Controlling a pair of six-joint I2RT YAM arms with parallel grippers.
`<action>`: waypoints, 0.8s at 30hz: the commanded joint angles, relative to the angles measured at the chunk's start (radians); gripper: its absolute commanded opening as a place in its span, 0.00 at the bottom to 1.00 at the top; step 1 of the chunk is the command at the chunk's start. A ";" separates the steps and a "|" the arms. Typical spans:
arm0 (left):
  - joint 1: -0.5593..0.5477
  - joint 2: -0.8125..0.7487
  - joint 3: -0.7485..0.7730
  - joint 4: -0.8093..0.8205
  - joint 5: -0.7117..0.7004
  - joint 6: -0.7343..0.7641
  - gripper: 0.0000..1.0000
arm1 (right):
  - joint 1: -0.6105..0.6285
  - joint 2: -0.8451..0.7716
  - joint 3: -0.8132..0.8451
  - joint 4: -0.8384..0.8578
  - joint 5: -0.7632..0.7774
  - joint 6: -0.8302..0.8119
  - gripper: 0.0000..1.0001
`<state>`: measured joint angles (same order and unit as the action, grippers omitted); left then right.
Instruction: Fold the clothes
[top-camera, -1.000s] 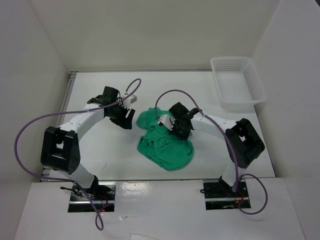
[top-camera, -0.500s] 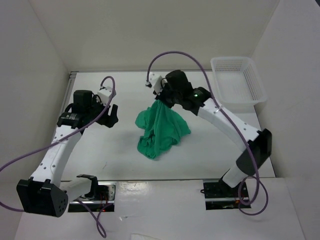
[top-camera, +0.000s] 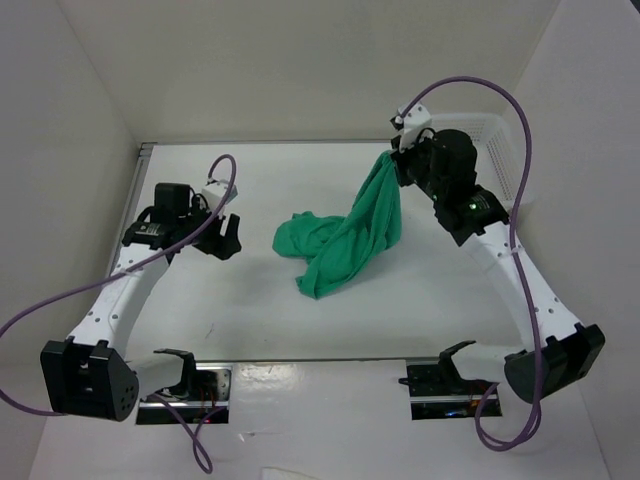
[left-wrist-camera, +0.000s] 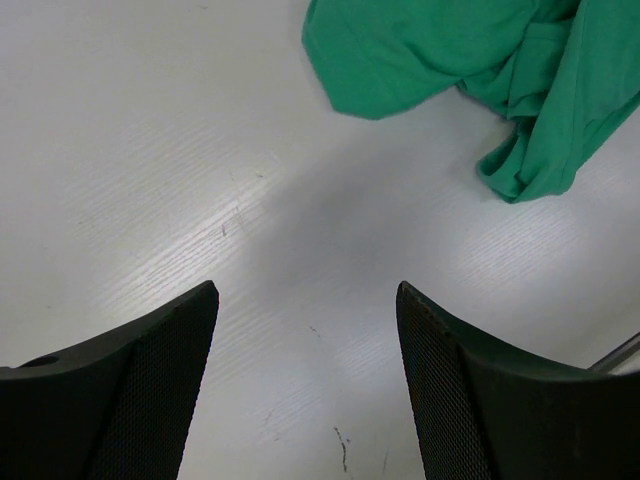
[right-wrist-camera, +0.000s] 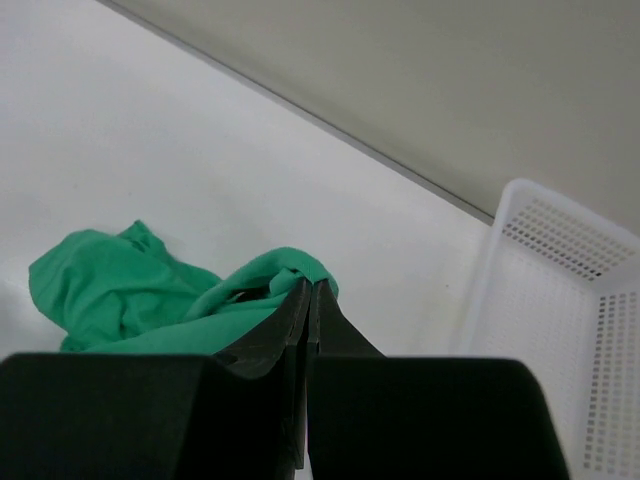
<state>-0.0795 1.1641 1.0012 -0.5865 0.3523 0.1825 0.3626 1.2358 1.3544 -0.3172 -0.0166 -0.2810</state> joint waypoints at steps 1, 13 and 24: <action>-0.029 0.029 0.008 -0.010 0.077 0.040 0.79 | 0.026 0.031 -0.001 0.072 -0.003 0.008 0.00; -0.077 0.040 0.008 -0.010 0.001 0.032 0.81 | 0.255 0.288 -0.006 -0.121 0.311 -0.053 0.70; 0.012 -0.046 -0.012 0.060 -0.210 -0.107 0.89 | 0.438 0.300 -0.149 -0.364 -0.034 -0.282 0.68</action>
<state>-0.1146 1.1828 0.9958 -0.5819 0.2211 0.1455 0.7406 1.4982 1.2430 -0.5632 0.0319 -0.4881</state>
